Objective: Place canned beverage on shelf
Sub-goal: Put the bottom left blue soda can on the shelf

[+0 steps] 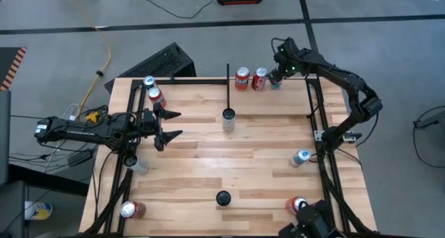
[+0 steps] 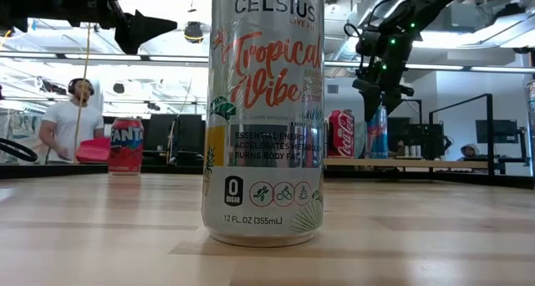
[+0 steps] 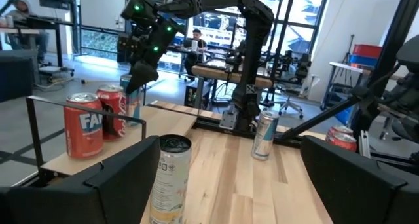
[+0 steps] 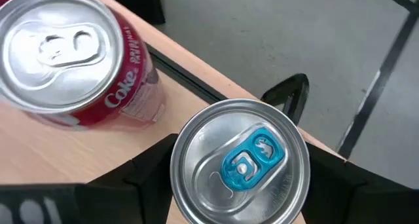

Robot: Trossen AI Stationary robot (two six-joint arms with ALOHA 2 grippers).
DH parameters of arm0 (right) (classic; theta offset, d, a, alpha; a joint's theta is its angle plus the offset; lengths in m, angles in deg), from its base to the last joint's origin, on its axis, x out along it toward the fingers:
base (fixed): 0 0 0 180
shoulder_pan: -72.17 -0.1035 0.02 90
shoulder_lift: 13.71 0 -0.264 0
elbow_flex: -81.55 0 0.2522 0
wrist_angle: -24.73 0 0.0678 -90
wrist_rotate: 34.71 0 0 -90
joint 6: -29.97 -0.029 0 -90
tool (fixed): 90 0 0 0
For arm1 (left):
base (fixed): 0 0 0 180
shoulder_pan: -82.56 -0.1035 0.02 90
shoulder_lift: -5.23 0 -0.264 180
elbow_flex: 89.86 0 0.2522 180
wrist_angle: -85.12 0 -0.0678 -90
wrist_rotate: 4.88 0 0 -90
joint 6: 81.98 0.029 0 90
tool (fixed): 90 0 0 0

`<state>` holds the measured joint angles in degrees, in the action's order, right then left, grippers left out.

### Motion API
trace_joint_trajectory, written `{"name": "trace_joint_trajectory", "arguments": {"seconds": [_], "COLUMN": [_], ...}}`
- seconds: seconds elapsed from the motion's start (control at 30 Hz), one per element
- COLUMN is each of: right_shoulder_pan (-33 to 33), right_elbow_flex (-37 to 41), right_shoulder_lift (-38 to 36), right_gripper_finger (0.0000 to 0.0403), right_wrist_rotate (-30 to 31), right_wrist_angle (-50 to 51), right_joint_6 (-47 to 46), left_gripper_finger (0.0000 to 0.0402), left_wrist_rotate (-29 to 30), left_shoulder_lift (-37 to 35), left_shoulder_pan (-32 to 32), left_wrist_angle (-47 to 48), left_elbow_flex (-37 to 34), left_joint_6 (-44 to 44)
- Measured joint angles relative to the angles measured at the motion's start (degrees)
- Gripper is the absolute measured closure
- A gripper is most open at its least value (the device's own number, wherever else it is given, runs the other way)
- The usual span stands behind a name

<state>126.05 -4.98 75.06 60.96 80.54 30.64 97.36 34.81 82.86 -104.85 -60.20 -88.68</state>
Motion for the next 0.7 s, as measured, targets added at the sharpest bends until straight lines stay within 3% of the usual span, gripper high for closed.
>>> {"name": "trace_joint_trajectory", "arguments": {"seconds": [0.17, 0.7], "right_shoulder_pan": [0.7, 0.6], "right_elbow_flex": [0.0, 0.0], "right_shoulder_lift": [0.0, 0.0], "right_gripper_finger": [0.0126, 0.0127], "right_wrist_rotate": [-2.6, -3.2], "right_wrist_angle": [-0.4, 0.4], "right_joint_6": [5.1, 14.1], "left_gripper_finger": [0.0047, 0.0047], "left_wrist_rotate": [0.5, 2.0], "left_shoulder_lift": [0.0, 0.0], "left_shoulder_pan": [0.0, 0.0], "left_wrist_angle": [0.0, -0.2], "left_elbow_flex": [0.0, 0.0], "left_joint_6": [-0.1, -0.3]}}
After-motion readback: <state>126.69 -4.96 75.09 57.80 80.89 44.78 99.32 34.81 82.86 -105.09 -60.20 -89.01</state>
